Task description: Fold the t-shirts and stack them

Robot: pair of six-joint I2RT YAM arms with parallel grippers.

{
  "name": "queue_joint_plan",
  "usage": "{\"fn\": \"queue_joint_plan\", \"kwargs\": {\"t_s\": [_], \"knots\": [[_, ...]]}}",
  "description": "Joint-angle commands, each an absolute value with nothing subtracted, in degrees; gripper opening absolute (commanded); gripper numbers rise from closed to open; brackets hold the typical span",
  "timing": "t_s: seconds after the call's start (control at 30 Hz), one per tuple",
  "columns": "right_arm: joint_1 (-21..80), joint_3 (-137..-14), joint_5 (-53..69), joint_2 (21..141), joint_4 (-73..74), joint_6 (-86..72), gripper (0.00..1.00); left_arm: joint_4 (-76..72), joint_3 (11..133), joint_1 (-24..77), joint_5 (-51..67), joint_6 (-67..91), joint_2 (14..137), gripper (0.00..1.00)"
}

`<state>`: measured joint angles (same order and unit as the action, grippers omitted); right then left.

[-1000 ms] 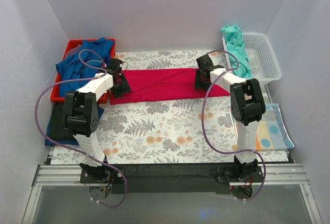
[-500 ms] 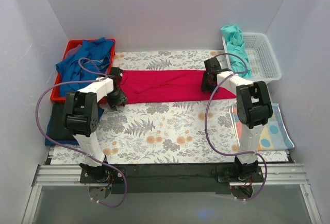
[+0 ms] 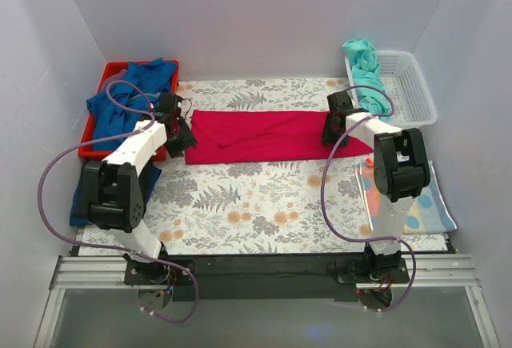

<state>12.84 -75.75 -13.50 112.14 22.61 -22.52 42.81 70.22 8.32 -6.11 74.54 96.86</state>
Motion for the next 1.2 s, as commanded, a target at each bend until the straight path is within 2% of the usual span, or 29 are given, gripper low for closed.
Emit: {"fn": "queue_joint_plan", "kwargs": {"t_s": [0.0, 0.4, 0.63, 0.9, 1.17], "knots": [[12.30, -75.23, -14.33, 113.20, 28.65, -22.59, 0.50, 40.17, 74.35, 8.09, -2.29, 73.04, 91.58, 0.44], [13.01, -77.78, -15.55, 110.92, 29.09, -22.15, 0.52, 34.45, 75.50, 8.70, -2.55, 73.39, 102.39, 0.44], [13.27, -78.84, -15.38, 110.04, 29.44, -21.89, 0.52, 36.38, 67.78, 9.05, -5.97, 74.00, 102.74, 0.44], [13.27, -76.91, -14.59, 110.91, 29.36, -21.88, 0.52, 45.70, 65.04, 9.14, -15.80, 75.32, 106.52, 0.43], [13.27, -71.99, -14.33, 110.48, 29.01, -22.59, 0.52, 51.94, 63.99, 9.14, -18.98, 77.52, 105.47, 0.44]]}}
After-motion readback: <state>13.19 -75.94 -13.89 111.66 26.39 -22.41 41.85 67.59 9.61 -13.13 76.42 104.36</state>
